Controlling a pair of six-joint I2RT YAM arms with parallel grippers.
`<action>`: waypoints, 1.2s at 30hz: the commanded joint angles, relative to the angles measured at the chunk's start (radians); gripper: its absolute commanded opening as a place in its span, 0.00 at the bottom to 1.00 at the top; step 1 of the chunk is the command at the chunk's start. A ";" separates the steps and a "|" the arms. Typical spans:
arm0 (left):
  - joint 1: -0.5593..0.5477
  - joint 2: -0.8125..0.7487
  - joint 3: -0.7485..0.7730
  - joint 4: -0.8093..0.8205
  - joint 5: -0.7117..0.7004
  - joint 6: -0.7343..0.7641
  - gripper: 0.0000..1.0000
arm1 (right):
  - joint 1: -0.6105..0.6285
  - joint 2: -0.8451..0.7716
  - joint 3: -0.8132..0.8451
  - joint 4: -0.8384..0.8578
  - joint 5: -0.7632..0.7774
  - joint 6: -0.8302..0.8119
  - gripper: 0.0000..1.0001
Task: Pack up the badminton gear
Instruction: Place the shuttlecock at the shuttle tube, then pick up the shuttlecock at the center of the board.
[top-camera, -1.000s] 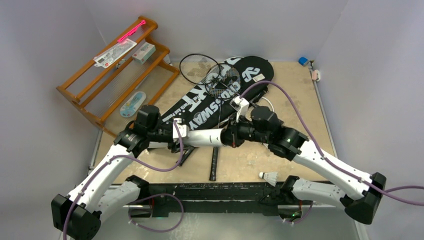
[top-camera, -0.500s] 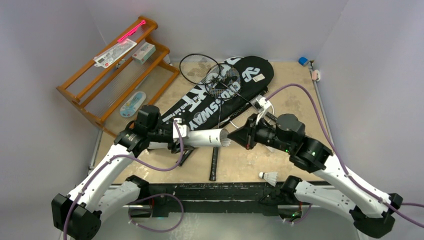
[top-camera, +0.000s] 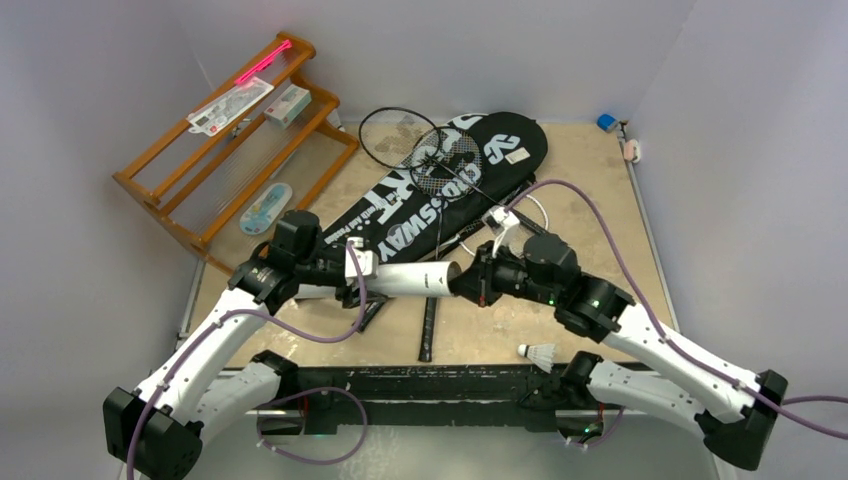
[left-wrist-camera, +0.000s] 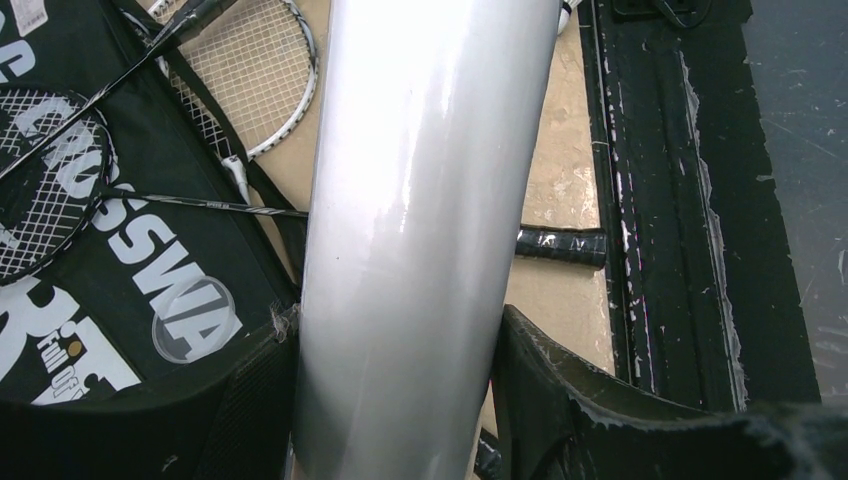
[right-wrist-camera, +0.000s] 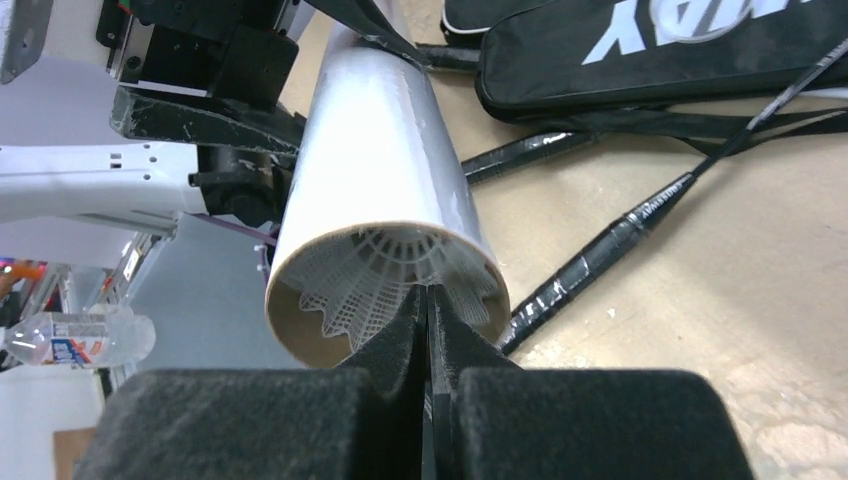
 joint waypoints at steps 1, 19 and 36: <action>0.003 -0.012 0.026 0.046 0.074 0.005 0.36 | 0.003 0.064 0.006 0.117 -0.080 0.037 0.00; 0.023 -0.056 0.024 0.106 -0.095 -0.094 0.36 | 0.003 -0.133 -0.012 -0.306 0.416 0.054 0.47; 0.044 -0.069 0.023 0.109 -0.114 -0.104 0.36 | -0.506 -0.019 -0.260 -0.206 0.542 0.133 0.94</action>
